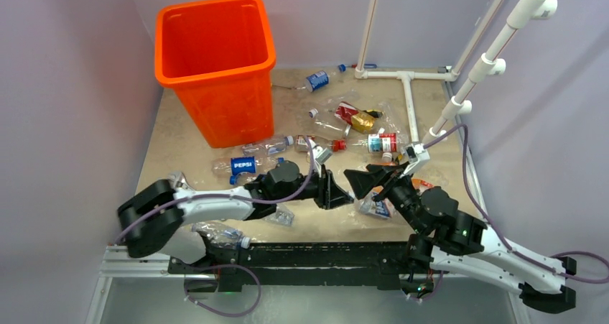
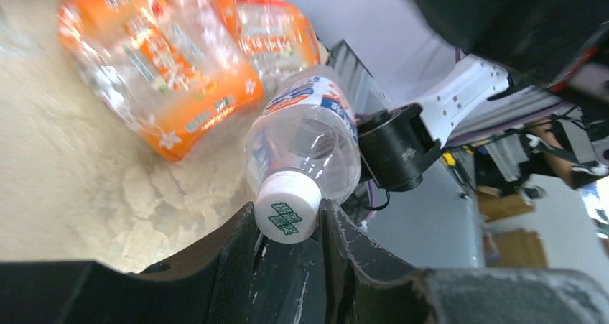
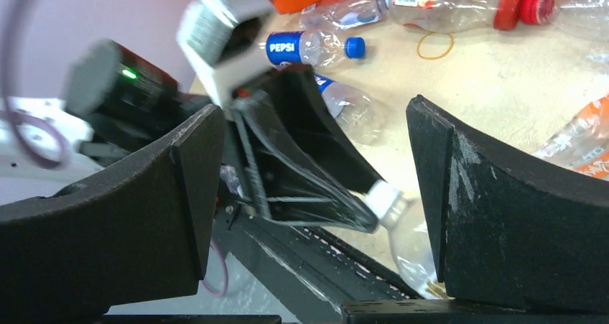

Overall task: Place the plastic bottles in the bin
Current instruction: Pick up the plastic bottle from the corner of the board.

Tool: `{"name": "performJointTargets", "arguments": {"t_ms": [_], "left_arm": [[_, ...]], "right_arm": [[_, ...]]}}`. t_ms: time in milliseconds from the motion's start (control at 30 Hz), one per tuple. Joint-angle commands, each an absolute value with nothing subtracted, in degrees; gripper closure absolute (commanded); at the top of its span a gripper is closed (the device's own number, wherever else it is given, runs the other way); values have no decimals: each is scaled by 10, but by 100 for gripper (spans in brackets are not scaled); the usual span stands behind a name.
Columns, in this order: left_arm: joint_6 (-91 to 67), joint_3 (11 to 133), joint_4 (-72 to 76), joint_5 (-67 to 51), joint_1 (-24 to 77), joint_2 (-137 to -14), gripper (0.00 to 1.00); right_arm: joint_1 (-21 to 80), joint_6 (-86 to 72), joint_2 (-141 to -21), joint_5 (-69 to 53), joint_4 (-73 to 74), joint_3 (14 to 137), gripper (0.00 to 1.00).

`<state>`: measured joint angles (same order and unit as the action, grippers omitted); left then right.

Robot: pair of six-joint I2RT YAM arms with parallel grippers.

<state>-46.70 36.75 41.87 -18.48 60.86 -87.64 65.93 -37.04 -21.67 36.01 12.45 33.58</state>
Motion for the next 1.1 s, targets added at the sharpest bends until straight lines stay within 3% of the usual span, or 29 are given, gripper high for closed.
{"name": "performJointTargets", "arguments": {"t_ms": [0, 300, 600, 800, 1067], "left_arm": [[-326, 432, 139, -72, 606, -743, 100], [-213, 562, -168, 76, 606, -622, 100], [-119, 768, -405, 197, 605, -566, 100], [-94, 889, -463, 209, 605, -567, 100], [-60, 1026, -562, 124, 605, -627, 100]], "right_arm": [[660, -276, -247, 287, 62, 386, 7], [660, -137, -312, 208, 3, 459, 3], [660, 25, -369, 200, -13, 500, 1], [660, 105, -378, 189, -85, 452, 1], [660, 195, -343, 96, -236, 389, 4]]}}
